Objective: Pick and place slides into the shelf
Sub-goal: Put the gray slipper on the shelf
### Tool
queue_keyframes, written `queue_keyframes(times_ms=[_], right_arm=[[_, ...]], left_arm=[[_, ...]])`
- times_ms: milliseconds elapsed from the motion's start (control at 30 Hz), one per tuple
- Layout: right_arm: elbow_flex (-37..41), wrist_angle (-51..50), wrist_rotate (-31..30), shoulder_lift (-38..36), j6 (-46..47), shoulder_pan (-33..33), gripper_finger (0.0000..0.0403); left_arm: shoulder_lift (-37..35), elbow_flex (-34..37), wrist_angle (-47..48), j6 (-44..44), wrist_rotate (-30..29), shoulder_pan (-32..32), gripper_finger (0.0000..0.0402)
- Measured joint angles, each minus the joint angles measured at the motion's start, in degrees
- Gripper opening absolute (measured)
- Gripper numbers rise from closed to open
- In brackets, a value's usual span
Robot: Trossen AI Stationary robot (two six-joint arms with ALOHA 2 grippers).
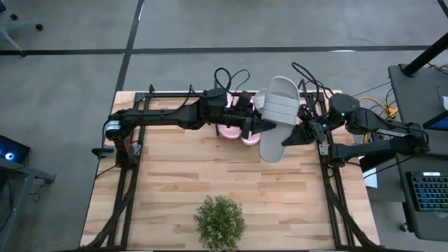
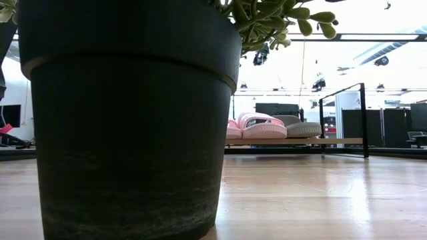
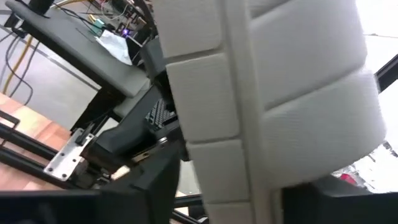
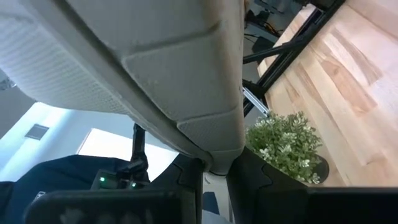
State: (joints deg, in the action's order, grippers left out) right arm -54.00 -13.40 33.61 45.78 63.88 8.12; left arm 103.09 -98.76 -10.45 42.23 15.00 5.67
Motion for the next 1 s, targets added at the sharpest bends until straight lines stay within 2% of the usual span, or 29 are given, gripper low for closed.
queue_keyframes(times_ms=[200,300,467,600,700,833,1000], right_arm=[[0.0,0.6,-0.3,0.1,-0.2,0.0,0.0037],[-0.1,0.9,-0.8,-0.2,-0.2,0.0,0.0049],[-0.1,0.8,-1.4,-0.7,0.1,0.0,0.0112],[0.0,0.4,-3.8,-1.7,-1.0,0.0,0.0145],[0.0,0.3,-8.7,-2.9,-2.7,0.0,0.0158],[0.0,0.3,-19.8,-4.7,-6.2,0.0,0.0167],[0.0,0.4,-29.9,-5.2,-9.6,-1.0,0.0168]], left_arm=[[0.0,0.2,-4.1,0.7,-0.4,0.1,0.0063],[0.1,0.3,-5.5,0.6,-0.3,0.4,0.0059],[0.1,0.3,-6.1,0.6,-1.0,0.5,0.0059],[0.1,0.3,-6.5,0.4,-3.9,0.8,0.0059],[0.1,0.3,-8.1,0.6,-6.5,1.4,0.0059],[0.0,0.3,-9.0,0.8,-11.7,1.6,0.0059],[0.0,0.3,-8.8,0.8,-14.0,1.6,0.0059]])
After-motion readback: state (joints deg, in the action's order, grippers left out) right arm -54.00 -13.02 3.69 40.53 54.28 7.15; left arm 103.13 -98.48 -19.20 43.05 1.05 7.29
